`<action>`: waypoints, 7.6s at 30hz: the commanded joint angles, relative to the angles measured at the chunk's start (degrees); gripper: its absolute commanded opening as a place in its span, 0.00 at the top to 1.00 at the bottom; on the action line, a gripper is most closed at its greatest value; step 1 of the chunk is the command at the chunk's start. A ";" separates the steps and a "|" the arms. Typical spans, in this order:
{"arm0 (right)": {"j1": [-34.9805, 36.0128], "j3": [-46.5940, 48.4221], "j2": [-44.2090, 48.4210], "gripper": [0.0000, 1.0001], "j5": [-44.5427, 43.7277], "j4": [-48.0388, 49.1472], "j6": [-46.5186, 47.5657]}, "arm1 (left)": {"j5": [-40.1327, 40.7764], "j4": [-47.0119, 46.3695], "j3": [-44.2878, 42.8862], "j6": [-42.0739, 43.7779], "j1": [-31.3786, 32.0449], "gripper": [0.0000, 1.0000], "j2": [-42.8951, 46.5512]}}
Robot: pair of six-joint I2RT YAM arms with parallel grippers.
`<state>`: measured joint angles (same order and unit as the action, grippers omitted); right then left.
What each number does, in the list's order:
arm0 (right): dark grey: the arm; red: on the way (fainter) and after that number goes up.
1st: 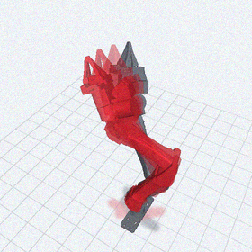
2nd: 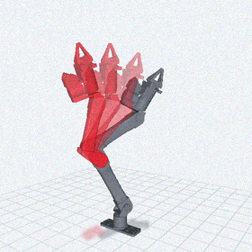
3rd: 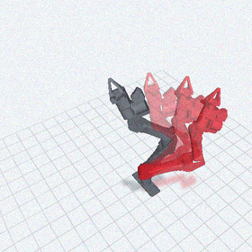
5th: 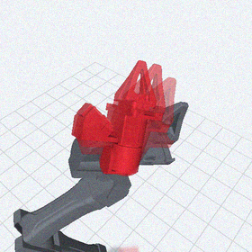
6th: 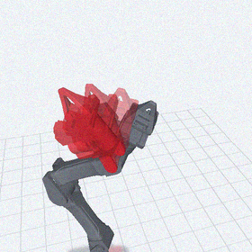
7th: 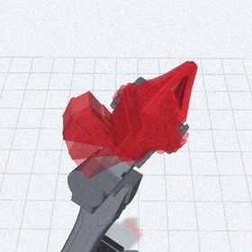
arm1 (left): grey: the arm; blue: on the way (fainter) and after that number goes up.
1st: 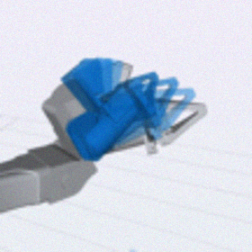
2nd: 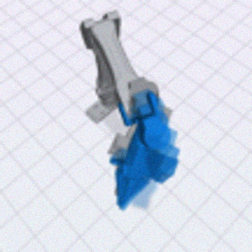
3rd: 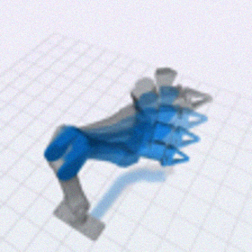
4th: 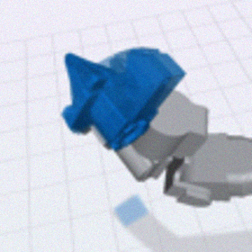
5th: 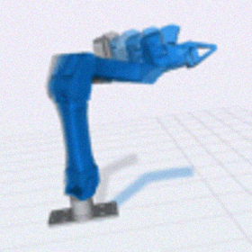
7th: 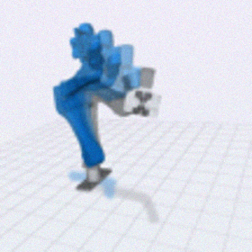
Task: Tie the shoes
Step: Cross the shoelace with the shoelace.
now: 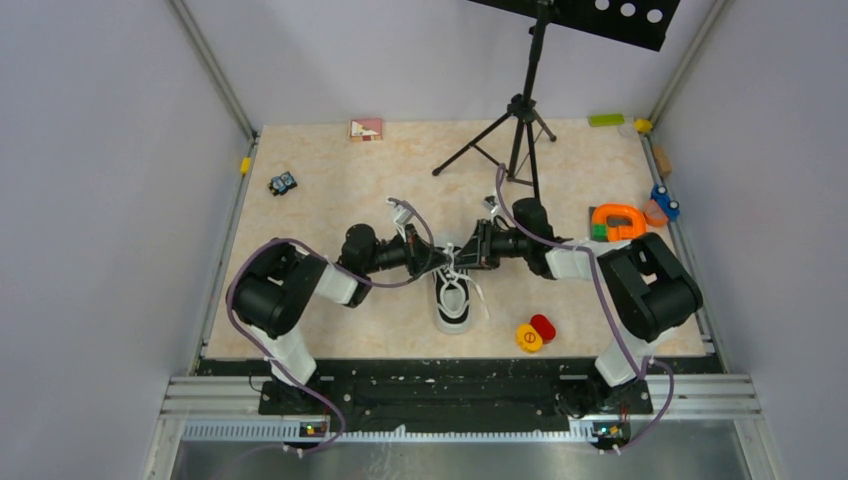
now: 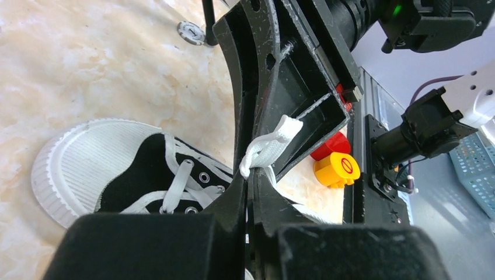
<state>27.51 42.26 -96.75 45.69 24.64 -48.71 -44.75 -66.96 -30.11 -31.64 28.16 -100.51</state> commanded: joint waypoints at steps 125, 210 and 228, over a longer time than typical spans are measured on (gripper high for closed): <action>4.35 -0.31 21.42 0.68 -30.06 -32.38 24.67 | -3.15 8.73 -4.04 1.57 0.66 1.00 -0.04; 18.47 6.60 16.28 0.65 -47.37 -32.76 38.58 | -4.37 11.41 -5.26 2.90 0.92 1.00 0.84; 19.31 4.82 17.53 1.00 -46.13 -30.93 38.69 | -4.73 11.75 -5.63 2.51 0.93 1.00 0.29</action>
<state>45.65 45.98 -81.38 -0.93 -8.12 -10.55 -48.58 -53.65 -34.20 -29.85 28.88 -101.41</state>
